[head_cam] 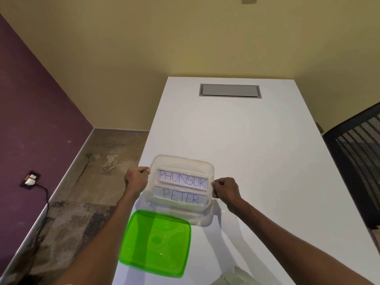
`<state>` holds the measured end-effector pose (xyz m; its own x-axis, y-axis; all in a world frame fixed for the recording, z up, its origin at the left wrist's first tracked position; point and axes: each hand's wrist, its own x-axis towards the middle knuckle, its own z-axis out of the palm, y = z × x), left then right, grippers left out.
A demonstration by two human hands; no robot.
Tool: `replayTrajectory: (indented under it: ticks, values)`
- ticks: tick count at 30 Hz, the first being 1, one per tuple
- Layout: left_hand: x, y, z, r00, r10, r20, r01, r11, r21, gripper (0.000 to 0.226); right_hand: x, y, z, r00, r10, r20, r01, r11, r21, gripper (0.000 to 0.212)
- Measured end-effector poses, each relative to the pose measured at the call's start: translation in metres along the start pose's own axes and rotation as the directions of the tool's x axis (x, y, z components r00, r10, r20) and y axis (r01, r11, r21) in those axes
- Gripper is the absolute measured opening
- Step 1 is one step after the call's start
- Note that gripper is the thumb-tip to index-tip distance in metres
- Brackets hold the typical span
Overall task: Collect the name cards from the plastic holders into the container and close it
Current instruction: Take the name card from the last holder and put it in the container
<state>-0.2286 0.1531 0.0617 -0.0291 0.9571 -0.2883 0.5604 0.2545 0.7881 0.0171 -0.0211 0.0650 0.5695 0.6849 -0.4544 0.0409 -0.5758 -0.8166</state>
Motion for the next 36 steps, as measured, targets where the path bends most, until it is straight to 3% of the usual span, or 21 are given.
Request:
replayTrajectory:
  ticks: [12,16,22,36]
  values:
    - [-0.048,0.070,0.066,0.997,0.057,0.059,-0.050,0.993,-0.107,0.016,0.016,0.002,-0.105,0.990,-0.055,-0.132,0.060,0.998,0.027,0.042]
    - [-0.065,0.088,0.094,0.992,0.074,0.099,-0.059,0.987,-0.149,0.014,0.029,0.008,-0.137,0.985,-0.023,-0.173,0.029,0.999,0.032,0.028]
    - [-0.080,0.107,0.138,0.986,0.059,0.157,-0.030,0.983,-0.181,0.017,0.050,0.025,-0.176,0.973,0.011,-0.231,-0.009,1.000,0.013,0.030]
    - [-0.079,0.116,0.208,0.966,0.051,0.255,-0.035,0.997,-0.067,0.029,0.102,0.049,-0.210,0.960,0.067,-0.272,-0.098,0.990,-0.101,0.028]
